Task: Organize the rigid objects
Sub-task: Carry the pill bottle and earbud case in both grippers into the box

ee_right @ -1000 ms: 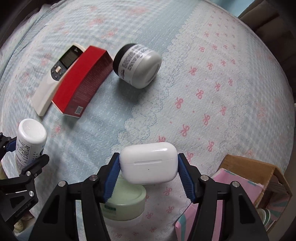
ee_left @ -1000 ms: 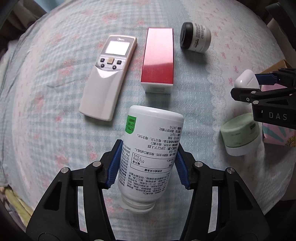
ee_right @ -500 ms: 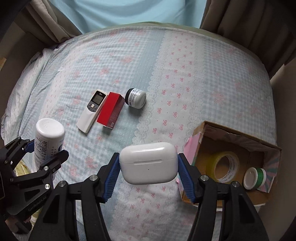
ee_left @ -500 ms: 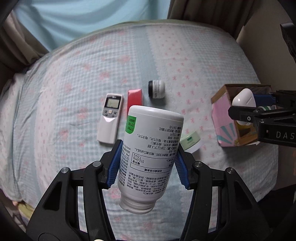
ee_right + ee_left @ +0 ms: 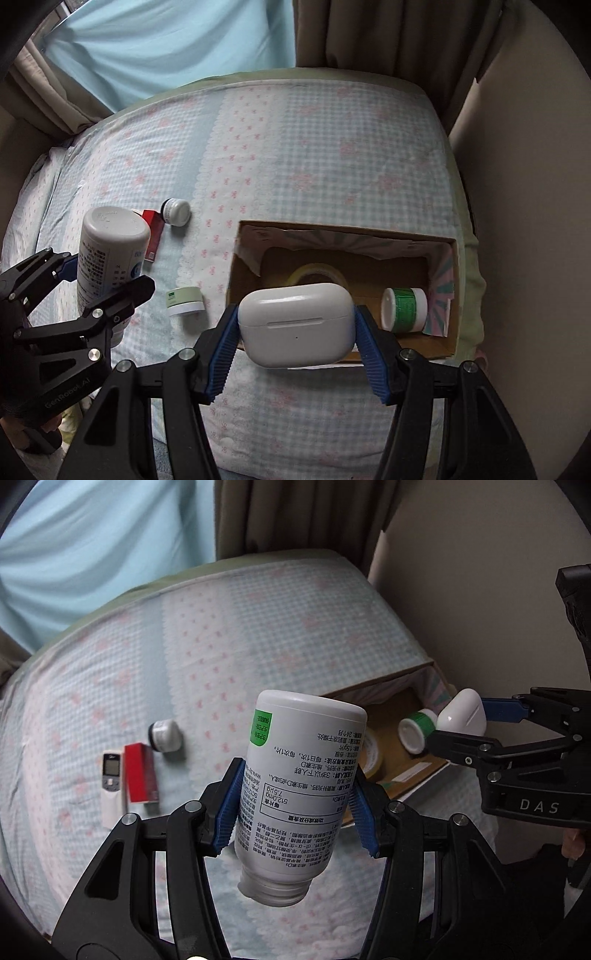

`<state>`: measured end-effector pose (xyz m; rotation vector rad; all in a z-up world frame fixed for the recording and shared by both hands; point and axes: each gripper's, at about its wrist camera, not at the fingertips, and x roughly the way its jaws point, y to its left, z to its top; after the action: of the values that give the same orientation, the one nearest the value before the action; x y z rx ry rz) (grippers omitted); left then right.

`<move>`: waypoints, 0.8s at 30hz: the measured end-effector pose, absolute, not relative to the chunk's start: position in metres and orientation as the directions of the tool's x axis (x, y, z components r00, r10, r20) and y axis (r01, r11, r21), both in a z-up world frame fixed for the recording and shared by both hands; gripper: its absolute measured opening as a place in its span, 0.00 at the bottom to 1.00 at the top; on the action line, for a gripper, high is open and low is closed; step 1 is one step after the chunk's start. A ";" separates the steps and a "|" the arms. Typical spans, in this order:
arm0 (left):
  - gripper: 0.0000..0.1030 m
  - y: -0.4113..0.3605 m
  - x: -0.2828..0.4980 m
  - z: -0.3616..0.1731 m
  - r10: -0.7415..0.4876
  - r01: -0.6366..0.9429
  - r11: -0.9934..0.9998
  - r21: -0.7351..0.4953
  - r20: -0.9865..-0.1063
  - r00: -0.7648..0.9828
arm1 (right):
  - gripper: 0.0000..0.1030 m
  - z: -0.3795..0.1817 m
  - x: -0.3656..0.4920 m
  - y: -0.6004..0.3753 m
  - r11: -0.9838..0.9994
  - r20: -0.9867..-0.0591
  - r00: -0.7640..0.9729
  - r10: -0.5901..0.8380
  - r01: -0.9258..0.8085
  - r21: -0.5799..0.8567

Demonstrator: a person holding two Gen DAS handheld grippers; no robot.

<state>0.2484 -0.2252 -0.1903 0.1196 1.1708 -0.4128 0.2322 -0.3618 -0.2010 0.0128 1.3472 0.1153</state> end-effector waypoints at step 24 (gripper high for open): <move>0.48 -0.327 0.310 -0.366 -0.096 0.391 0.918 -0.072 -0.994 0.043 | 0.55 -0.339 0.307 -0.479 0.989 -0.985 0.097 0.140 0.025 0.143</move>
<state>0.3096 -0.3271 -0.3664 0.2436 1.4852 -0.3781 0.3067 -0.4791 -0.3394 0.1345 1.4726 0.0853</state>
